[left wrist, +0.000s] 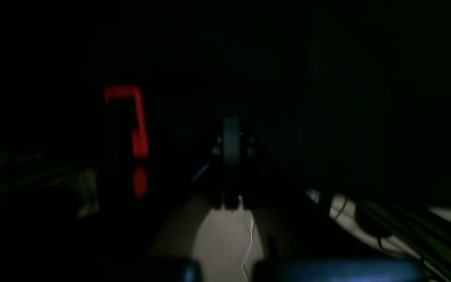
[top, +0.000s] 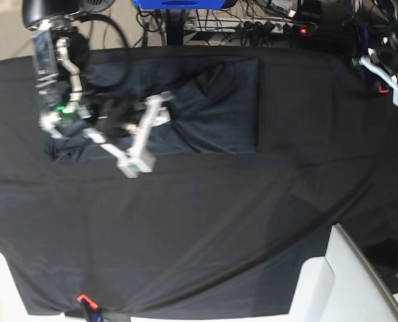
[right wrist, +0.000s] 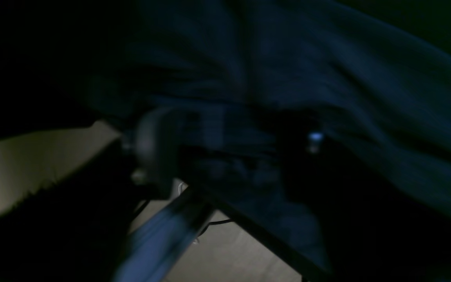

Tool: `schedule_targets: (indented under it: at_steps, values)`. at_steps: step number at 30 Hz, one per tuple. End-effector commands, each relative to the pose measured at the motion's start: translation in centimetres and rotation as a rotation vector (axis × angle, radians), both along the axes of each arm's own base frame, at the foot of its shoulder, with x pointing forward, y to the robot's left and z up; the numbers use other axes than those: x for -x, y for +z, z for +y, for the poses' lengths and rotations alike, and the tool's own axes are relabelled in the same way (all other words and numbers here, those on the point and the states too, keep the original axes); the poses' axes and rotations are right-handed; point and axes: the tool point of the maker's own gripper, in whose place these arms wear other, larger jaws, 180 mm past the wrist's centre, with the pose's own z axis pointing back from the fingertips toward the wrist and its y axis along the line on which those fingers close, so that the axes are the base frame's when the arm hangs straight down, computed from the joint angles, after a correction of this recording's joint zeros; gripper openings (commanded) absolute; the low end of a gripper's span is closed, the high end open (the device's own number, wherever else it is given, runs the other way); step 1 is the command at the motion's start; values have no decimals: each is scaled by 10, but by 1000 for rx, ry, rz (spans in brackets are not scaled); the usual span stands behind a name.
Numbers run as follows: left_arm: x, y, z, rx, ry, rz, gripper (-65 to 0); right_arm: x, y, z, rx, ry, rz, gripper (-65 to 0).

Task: Fold the T-shirt properly
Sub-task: 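Grasp the opposite side edge of the shirt with the right gripper, then fold the held side with the right gripper toward the shirt's middle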

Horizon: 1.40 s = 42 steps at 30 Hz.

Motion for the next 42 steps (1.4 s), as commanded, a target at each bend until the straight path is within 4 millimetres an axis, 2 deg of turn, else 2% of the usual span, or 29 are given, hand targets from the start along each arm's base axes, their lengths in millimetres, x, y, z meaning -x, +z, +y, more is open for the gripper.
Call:
schedule_targets:
  at_steps: [1,3,5,10,18,26,32,39,42]
  values:
    - [-1,7,4,-18,-5,-14,-650,-5,6,4,-15,6,-24,-408]
    - [-1,7,4,-17,-5,-15,-650,1,1,13,-20,29,-1,-555]
    - [-1,7,4,-18,-5,-14,-650,-1,-6,24,-42,23,19,-650]
    - [1,6,4,-17,-4,-10,-650,-1,-30,22,-30,10,79,-648]
    - [13,-13,5,30,28,33,-650,-11,-46,18,-24,-21,98,-648]
    - [15,-14,6,33,32,39,-650,-29,-43,14,-20,-34,62,-648]
    - [15,-14,6,33,32,39,-650,-47,-40,-10,31,-40,23,-648]
    - [15,-14,6,33,32,39,-650,-68,-55,-47,90,-96,23,-648]
    - [15,-14,6,33,32,39,-650,-83,-53,-57,80,-137,-34,-648]
